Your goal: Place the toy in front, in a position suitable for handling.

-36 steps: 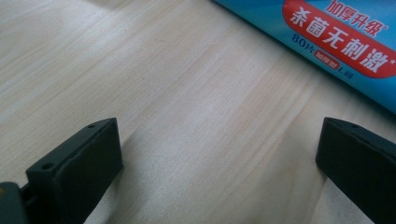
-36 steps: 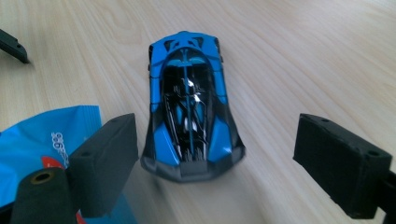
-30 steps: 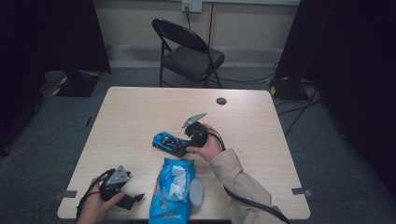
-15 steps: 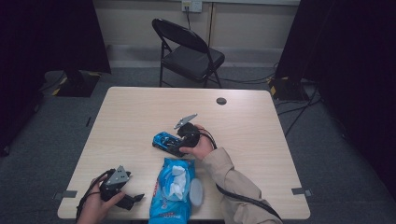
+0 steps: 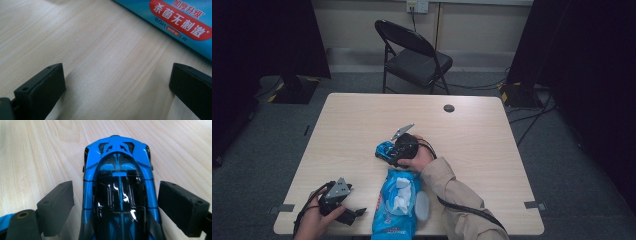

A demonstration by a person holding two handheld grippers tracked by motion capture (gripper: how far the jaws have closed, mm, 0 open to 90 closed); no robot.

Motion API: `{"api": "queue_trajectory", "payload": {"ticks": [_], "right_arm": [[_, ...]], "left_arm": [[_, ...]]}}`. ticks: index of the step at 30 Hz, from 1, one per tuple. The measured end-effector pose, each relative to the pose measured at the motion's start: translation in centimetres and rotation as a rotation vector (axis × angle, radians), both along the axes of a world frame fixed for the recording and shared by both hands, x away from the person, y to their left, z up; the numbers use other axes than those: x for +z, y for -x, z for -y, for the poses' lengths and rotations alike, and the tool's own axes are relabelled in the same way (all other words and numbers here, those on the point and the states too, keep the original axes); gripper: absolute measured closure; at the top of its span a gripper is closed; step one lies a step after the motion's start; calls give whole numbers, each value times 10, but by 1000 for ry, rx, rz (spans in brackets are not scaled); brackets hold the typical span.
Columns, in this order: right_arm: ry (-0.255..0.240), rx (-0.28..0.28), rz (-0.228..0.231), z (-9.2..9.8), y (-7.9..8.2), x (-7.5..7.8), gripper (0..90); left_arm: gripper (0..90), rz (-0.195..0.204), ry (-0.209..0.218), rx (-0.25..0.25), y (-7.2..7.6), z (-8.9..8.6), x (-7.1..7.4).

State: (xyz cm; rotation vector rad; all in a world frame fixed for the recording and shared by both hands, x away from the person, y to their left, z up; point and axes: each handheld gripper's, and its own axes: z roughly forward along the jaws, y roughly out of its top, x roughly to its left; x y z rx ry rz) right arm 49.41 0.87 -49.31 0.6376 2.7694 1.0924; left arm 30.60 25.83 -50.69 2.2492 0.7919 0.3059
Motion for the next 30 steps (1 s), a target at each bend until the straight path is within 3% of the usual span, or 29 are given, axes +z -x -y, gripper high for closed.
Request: {"api": "queue_trajectory", "payload": {"ticks": [6, 8, 16, 26, 30], "right_arm": [[-16, -7, 15, -1, 2, -2, 195], [6, -7, 24, -1, 2, -3, 223], [70, 1, 48, -7, 3, -4, 219], [79, -10, 28, -6, 3, -3, 216], [59, -20, 27, -4, 1, 0, 194]], "left_arm": [[0, 0, 2, -1, 0, 0, 0], [0, 5, -2, -1, 0, 0, 0], [0, 1, -1, -4, 1, 0, 0], [0, -1, 3, -6, 2, 0, 0], [0, -2, 3, -6, 2, 0, 0]]}}
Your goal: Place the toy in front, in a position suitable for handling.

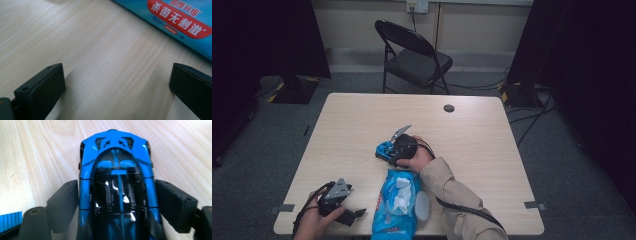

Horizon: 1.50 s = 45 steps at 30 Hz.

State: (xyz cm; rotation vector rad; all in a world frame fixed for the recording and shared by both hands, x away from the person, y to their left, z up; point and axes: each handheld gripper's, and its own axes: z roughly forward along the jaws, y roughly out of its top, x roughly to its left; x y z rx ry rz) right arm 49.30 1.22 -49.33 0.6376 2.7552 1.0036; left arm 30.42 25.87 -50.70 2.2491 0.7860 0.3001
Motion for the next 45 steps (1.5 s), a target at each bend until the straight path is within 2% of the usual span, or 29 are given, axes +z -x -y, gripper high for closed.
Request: {"api": "queue_trajectory", "payload": {"ticks": [5, 11, 12, 15, 22, 27, 31, 33, 45], "right_arm": [[6, -5, -17, 4, -2, -3, 187], [-12, -10, -3, 3, -1, -6, 200], [-11, 3, 1, 2, 0, -5, 256], [-3, -17, -3, 1, 2, -4, 258], [27, -5, 15, 1, 4, -1, 259], [-3, -4, 4, 5, 3, 4, 277], [10, -4, 2, 8, 3, 6, 278], [-3, -8, -3, 10, 3, 7, 278], [-23, -51, 18, 30, 1, 17, 278]], "left_arm": [[0, 0, 0, 0, 0, 0, 0], [0, 0, -1, -2, 0, 0, 0], [0, 0, -1, -2, 0, 0, 0], [0, 0, -1, -2, 0, 0, 0], [0, 0, -1, -2, 0, 0, 0], [0, 0, -1, -2, 0, 0, 0], [0, 0, -1, -2, 0, 0, 0], [0, 0, 4, 2, 0, 0, 0], [0, 1, 4, 2, 0, 0, 0]]}}
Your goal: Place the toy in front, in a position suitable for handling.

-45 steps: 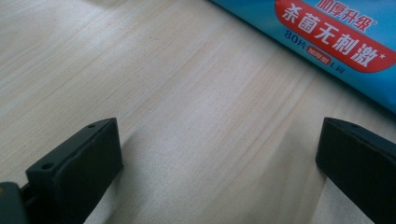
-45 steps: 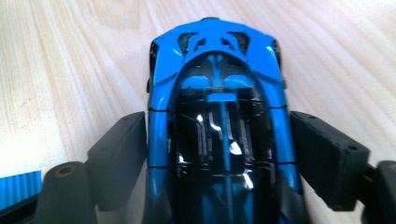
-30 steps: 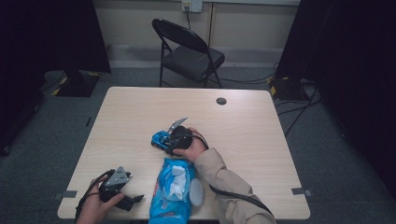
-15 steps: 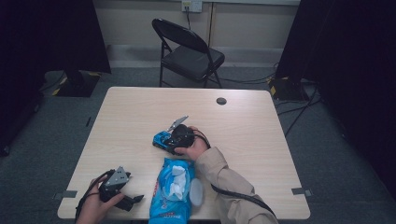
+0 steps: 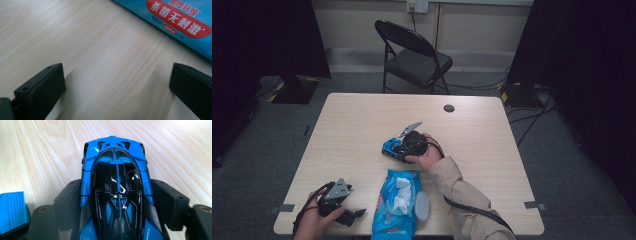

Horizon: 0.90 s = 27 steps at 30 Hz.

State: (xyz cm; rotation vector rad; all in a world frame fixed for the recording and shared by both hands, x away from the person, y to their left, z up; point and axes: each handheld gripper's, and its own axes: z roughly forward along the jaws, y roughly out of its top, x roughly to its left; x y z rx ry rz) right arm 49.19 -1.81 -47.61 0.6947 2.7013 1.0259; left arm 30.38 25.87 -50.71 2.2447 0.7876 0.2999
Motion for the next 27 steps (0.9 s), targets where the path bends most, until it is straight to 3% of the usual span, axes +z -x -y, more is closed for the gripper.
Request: {"api": "queue_trajectory", "payload": {"ticks": [7, 14, 27], "right_arm": [[-19, -19, 6, 23, 5, 14, 278], [-32, -54, 25, 61, 18, 30, 278], [-55, -112, 26, 118, 46, 34, 278]], "left_arm": [[0, 1, -1, -1, 0, 0, 0], [0, 2, 1, -2, 0, 0, 0], [0, 3, -1, -2, 0, 0, 0]]}}
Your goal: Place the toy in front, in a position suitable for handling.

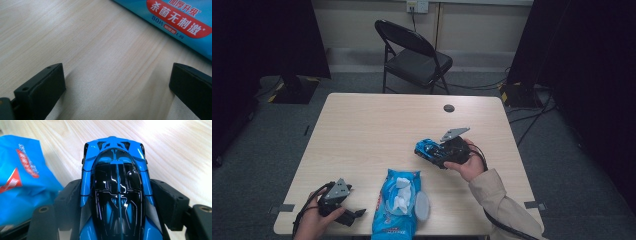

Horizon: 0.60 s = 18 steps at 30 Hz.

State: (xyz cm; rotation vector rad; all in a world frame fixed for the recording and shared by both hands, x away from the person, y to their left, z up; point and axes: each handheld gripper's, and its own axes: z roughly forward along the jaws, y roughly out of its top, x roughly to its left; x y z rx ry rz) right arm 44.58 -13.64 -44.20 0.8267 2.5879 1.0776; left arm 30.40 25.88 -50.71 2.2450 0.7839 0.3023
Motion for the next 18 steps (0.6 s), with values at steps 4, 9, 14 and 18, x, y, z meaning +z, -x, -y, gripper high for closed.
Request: {"api": "queue_trajectory", "payload": {"ticks": [4, 9, 14, 18], "right_arm": [[4, -5, -3, 9, 8, 0, 278], [4, -14, -2, 18, 17, -1, 278], [5, -14, 5, 22, 25, -3, 278], [2, -16, 6, 27, 31, -4, 278]], "left_arm": [[0, 0, -1, 0, 0, 0, 0], [0, 0, 0, 0, 0, 0, 0], [0, 0, 0, 0, 0, 0, 0], [0, 1, -3, -2, 0, 0, 0]]}}
